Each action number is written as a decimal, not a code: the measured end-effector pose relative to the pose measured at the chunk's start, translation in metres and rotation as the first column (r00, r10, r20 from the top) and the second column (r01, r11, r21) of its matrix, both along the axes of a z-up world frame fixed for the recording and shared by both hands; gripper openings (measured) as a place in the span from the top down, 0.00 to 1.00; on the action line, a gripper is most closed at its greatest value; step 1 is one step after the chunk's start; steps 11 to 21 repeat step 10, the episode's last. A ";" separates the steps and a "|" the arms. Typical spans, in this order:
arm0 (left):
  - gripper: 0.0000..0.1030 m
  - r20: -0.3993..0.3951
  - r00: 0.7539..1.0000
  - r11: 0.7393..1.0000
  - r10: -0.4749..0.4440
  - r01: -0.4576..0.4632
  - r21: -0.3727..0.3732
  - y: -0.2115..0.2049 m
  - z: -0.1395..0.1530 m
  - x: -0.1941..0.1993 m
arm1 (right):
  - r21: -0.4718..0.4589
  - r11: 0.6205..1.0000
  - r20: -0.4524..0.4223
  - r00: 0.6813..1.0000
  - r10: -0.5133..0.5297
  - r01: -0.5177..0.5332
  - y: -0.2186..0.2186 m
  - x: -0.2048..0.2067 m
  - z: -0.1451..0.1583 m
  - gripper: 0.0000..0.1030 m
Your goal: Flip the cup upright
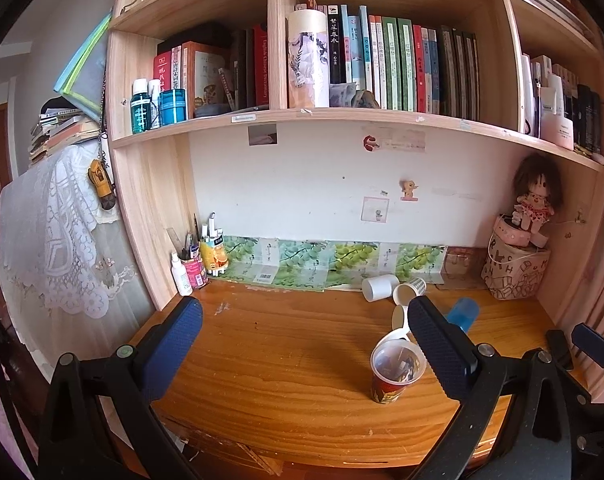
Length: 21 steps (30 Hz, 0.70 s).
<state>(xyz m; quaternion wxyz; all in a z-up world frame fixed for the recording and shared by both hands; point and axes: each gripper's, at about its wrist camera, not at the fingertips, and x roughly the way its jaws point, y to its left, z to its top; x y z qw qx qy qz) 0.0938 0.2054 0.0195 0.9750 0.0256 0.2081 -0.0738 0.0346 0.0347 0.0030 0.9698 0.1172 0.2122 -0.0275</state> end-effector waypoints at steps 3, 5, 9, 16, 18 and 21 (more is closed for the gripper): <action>0.00 -0.005 1.000 1.000 -0.012 0.012 -0.001 -0.005 -0.002 0.004 | 0.001 1.000 0.000 1.000 0.007 -0.007 -0.004 0.006 -0.002 0.00; 0.00 -0.011 1.000 1.000 -0.019 0.019 -0.001 -0.008 -0.003 0.008 | 0.003 1.000 -0.001 1.000 0.014 -0.014 -0.006 0.010 -0.003 0.00; 0.00 -0.014 1.000 1.000 -0.028 0.028 -0.001 -0.015 -0.004 0.015 | 0.003 1.000 0.002 1.000 0.021 -0.021 -0.012 0.018 -0.005 0.00; 0.00 -0.014 0.999 1.000 -0.030 0.030 -0.001 -0.016 -0.004 0.017 | 0.003 1.000 0.003 1.000 0.022 -0.022 -0.013 0.020 -0.005 0.00; 0.00 -0.014 0.999 1.000 -0.030 0.030 -0.001 -0.016 -0.004 0.017 | 0.003 1.000 0.003 1.000 0.022 -0.022 -0.013 0.020 -0.005 0.00; 0.00 -0.014 0.999 1.000 -0.030 0.030 -0.001 -0.016 -0.004 0.017 | 0.003 1.000 0.003 1.000 0.022 -0.022 -0.013 0.020 -0.005 0.00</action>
